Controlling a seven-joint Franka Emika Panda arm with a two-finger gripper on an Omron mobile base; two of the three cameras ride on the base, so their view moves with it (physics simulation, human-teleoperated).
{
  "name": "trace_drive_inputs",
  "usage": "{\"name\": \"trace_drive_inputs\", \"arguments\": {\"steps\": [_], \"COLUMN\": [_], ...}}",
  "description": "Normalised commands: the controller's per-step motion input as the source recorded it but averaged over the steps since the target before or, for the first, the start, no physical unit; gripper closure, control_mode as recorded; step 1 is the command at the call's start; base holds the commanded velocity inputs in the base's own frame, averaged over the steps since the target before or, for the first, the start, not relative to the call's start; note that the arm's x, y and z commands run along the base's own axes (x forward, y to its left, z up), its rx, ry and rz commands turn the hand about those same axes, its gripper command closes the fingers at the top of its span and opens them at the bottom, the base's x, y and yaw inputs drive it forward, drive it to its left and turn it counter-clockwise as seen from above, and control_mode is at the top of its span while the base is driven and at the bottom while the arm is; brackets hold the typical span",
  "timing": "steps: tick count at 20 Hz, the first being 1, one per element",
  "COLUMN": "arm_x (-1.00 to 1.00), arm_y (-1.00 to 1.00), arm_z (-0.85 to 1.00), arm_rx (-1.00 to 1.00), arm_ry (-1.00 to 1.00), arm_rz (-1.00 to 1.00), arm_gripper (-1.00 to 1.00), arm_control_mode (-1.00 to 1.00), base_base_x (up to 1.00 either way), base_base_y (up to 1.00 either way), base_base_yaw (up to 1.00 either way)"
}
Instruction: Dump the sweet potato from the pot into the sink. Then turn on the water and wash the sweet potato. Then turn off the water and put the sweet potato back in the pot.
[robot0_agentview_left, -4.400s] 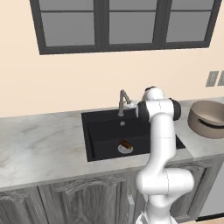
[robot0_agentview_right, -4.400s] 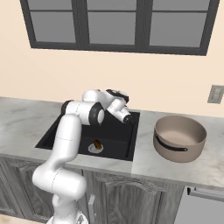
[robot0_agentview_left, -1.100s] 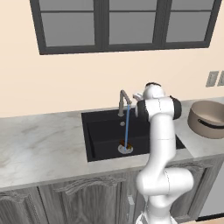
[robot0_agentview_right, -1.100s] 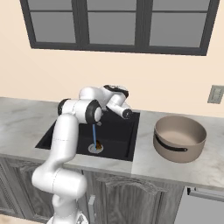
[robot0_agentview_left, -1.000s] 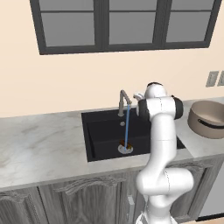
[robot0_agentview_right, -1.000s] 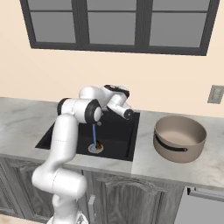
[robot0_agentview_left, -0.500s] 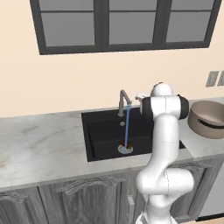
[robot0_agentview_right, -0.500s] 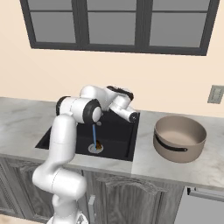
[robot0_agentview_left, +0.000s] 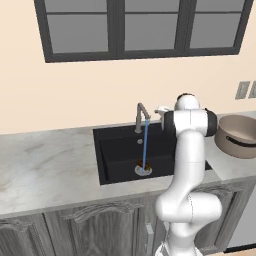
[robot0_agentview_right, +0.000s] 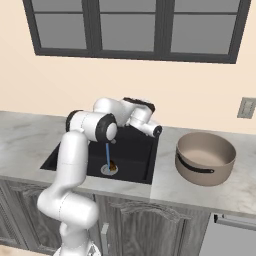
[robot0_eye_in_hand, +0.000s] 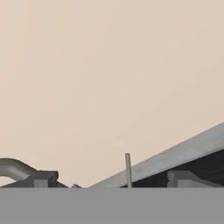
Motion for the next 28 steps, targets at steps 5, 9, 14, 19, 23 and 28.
{"name": "trace_drive_inputs", "arguments": {"steps": [5, 9, 14, 19, 23, 28], "arm_x": [-0.1, 0.0, 0.0, 0.0, 0.0, 0.02], "arm_y": [0.18, 0.33, 0.25, 0.09, 0.04, 0.07], "arm_z": [0.01, 0.0, 0.0, 0.0, 0.0, 0.0], "arm_rx": [0.0, 0.0, 0.0, 0.0, 0.0, 0.01], "arm_ry": [0.04, 0.06, 0.01, 0.01, 0.01, 0.02], "arm_rz": [0.1, 0.08, 0.06, 0.04, 0.04, 0.05], "arm_gripper": [-1.0, -1.0, -1.0, -1.0, -1.0, -1.0], "arm_control_mode": [-1.0, -1.0, -1.0, -1.0, -1.0, -1.0], "base_base_x": [0.0, 0.0, 0.0, 0.0, 0.0, 0.0], "base_base_y": [0.0, 0.0, 0.0, 0.0, 0.0, 0.0], "base_base_yaw": [0.0, 0.0, 0.0, 0.0, 0.0, 0.0]}}
